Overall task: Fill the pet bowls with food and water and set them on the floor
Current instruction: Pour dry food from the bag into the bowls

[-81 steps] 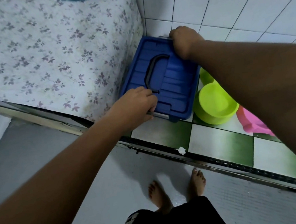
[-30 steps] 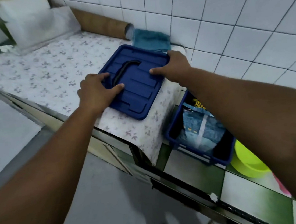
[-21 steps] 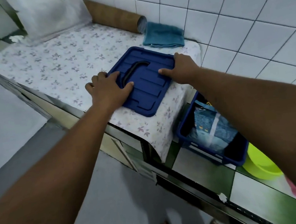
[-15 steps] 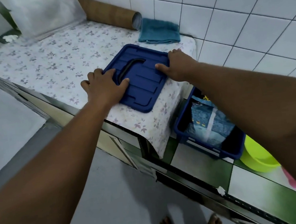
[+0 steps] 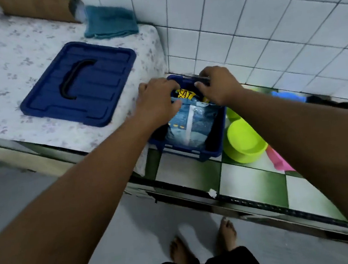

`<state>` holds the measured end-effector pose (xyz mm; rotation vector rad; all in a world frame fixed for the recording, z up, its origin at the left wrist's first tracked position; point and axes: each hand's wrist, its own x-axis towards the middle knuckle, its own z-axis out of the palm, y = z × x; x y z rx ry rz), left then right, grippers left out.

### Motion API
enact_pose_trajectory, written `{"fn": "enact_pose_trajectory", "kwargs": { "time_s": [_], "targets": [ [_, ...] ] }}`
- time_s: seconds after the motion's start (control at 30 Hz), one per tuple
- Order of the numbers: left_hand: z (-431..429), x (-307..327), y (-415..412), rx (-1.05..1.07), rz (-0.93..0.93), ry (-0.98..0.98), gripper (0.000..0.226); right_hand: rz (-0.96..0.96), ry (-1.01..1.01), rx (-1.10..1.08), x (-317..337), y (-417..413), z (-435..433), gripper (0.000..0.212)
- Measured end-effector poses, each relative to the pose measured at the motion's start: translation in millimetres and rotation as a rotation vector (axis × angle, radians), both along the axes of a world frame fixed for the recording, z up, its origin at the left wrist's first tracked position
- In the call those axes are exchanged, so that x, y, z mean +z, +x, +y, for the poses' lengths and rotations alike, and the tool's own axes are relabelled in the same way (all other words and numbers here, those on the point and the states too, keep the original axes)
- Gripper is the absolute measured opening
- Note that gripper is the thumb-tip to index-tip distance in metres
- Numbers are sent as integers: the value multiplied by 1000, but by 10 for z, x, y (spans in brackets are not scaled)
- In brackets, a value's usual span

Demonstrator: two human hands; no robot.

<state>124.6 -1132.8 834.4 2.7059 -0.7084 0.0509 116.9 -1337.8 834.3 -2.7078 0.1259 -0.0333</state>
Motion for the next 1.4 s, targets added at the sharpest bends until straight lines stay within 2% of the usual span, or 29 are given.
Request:
{"fn": "enact_pose_trajectory", "kwargs": {
  "time_s": [0.1,0.2,0.3,0.5,0.63,0.7,0.9,1.1,1.27,1.4],
  "targets": [
    [-246,-230,77,-114,85,204,48,155,-145,67,-154,-196,-170,30],
    [-355,-356,180,-142,120,338,48,220,-240,150,-297,-315,-279,44],
    [-411,-370,251,-106,82,392,44,228,-295,144,-351,-354,-287,64],
    [-347,-389,349,-37,48,351,29,178,-303,107,-382,-348,-267,58],
    [-320,-399,349,-42,43,315,15,144,-262,99,-390,-353,-250,28],
    [-296,-408,344,-46,49,293,14,125,-230,90,-397,-361,-256,23],
    [-253,-419,379,-83,114,291,18,13,-124,-11,-431,-271,-187,43],
    [-218,-434,409,-112,111,326,24,86,-303,36,-431,-179,-141,52],
    [-176,-420,394,-102,121,264,18,34,-394,121,-448,-300,-256,53],
    [-124,-392,336,-121,128,202,16,-37,-326,83,-487,-376,-242,38]
  ]
}}
